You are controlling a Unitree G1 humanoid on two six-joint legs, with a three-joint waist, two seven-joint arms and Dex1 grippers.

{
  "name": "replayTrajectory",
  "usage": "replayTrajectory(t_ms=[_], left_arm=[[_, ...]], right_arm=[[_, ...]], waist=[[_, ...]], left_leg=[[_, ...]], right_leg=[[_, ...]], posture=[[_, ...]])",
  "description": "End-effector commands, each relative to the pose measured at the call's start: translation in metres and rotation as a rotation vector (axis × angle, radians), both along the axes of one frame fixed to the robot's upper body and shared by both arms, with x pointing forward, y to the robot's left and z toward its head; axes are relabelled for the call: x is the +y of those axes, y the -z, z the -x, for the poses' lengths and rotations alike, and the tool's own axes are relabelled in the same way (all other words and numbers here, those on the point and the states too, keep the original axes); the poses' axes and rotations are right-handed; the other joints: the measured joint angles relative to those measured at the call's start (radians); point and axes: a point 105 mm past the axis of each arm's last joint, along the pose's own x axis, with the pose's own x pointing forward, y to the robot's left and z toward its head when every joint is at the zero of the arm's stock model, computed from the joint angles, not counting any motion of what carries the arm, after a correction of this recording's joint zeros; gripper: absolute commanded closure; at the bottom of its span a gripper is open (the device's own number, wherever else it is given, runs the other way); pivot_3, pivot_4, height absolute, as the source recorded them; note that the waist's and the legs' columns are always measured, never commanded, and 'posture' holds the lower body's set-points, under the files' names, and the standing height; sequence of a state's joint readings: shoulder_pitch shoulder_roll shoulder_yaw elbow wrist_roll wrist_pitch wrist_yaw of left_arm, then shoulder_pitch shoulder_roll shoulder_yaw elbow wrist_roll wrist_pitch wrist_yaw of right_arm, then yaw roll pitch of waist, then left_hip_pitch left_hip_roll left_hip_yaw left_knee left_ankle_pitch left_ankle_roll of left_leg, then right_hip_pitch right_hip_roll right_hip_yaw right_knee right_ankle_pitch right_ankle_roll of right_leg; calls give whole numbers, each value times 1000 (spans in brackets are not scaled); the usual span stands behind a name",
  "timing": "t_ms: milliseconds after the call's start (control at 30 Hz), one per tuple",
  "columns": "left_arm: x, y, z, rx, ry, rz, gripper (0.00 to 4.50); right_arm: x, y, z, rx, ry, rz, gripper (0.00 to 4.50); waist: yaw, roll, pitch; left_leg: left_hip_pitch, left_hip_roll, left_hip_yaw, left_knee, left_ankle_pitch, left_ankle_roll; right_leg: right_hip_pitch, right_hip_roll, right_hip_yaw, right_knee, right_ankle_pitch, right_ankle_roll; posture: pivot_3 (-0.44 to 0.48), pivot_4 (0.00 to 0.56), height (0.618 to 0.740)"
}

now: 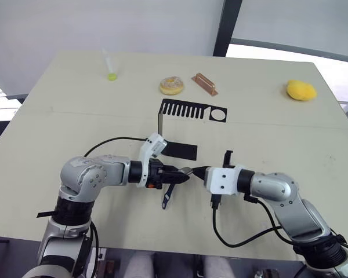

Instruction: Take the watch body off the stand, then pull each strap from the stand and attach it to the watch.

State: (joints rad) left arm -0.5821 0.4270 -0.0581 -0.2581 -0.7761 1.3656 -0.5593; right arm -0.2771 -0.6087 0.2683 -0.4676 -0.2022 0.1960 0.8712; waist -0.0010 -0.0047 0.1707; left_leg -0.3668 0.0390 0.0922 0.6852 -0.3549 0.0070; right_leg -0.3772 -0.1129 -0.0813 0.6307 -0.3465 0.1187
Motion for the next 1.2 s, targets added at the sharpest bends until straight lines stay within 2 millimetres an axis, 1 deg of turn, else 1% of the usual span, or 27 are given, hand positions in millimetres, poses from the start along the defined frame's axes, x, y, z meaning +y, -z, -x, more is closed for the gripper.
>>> replayTrajectory(t_ms=[33, 1067, 1200], left_arm=[[-14, -5, 6, -25, 62, 16, 2910], [-16, -5, 9, -38, 88, 11, 2910], [-15, -4, 7, -46, 75, 3, 2910]], right_arm=[[24, -21, 17, -85, -126, -65, 4500], [25, -16, 13, -67, -125, -65, 4500], [23, -15, 13, -48, -112, -66, 4500]], waist=[[0, 0, 0], [0, 0, 0], [0, 0, 0]], left_leg=[[0, 0, 0, 0, 0, 0], [0, -1, 0, 0, 0, 0], [0, -1, 0, 0, 0, 0]], right_leg=[[0, 0, 0, 0, 0, 0], [0, 0, 0, 0, 0, 0], [0, 0, 0, 0, 0, 0]], posture=[[0, 150, 740], [0, 150, 740], [0, 150, 740]])
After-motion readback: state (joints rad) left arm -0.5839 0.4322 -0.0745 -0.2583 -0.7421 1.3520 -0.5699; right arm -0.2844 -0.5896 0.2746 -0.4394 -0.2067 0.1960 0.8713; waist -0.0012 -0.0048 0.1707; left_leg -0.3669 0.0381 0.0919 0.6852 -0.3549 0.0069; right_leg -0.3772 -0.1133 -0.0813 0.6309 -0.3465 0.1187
